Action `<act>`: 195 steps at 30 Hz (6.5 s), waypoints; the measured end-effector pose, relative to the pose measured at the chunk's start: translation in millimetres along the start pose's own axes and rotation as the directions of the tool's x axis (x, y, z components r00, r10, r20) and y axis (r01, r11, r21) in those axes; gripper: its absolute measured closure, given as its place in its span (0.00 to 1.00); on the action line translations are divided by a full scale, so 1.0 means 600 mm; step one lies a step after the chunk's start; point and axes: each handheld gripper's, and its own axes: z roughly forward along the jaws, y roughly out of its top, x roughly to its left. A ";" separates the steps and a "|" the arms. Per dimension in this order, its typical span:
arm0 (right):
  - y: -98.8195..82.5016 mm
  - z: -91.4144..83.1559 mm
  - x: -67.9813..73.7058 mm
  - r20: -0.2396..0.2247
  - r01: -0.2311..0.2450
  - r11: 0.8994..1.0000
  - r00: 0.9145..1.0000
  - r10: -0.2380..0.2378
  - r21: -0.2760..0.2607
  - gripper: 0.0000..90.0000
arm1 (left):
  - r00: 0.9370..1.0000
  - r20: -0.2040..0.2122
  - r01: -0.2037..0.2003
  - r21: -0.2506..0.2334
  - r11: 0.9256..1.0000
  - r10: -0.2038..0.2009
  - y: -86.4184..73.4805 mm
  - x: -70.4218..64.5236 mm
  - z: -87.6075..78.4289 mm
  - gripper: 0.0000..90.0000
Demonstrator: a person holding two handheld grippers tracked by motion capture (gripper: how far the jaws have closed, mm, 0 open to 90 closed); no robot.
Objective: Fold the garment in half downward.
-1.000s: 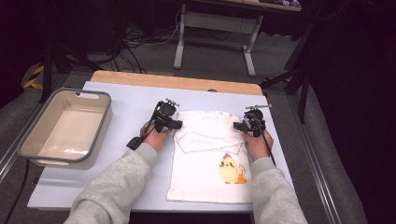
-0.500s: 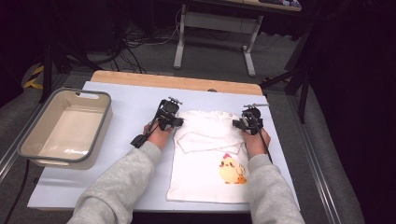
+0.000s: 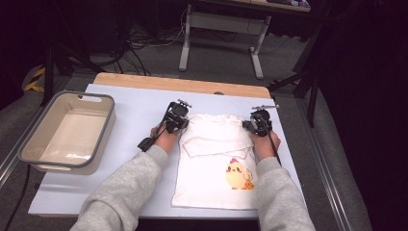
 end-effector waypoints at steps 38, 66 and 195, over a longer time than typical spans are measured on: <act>-0.015 -0.150 0.007 -0.056 0.060 0.963 0.995 -0.078 -0.264 0.95 | 0.988 0.044 -0.131 -0.248 0.960 0.146 -0.005 -0.019 -0.132 0.98; -0.116 -0.245 0.050 -0.101 0.134 0.950 0.981 -0.169 -0.281 0.95 | 0.956 0.161 -0.193 -0.284 0.939 0.245 -0.117 -0.070 -0.209 0.98; -0.166 -0.148 0.021 -0.140 0.155 0.988 0.979 -0.150 0.022 0.43 | 0.952 0.205 -0.226 -0.034 0.974 0.228 -0.136 -0.062 -0.096 0.38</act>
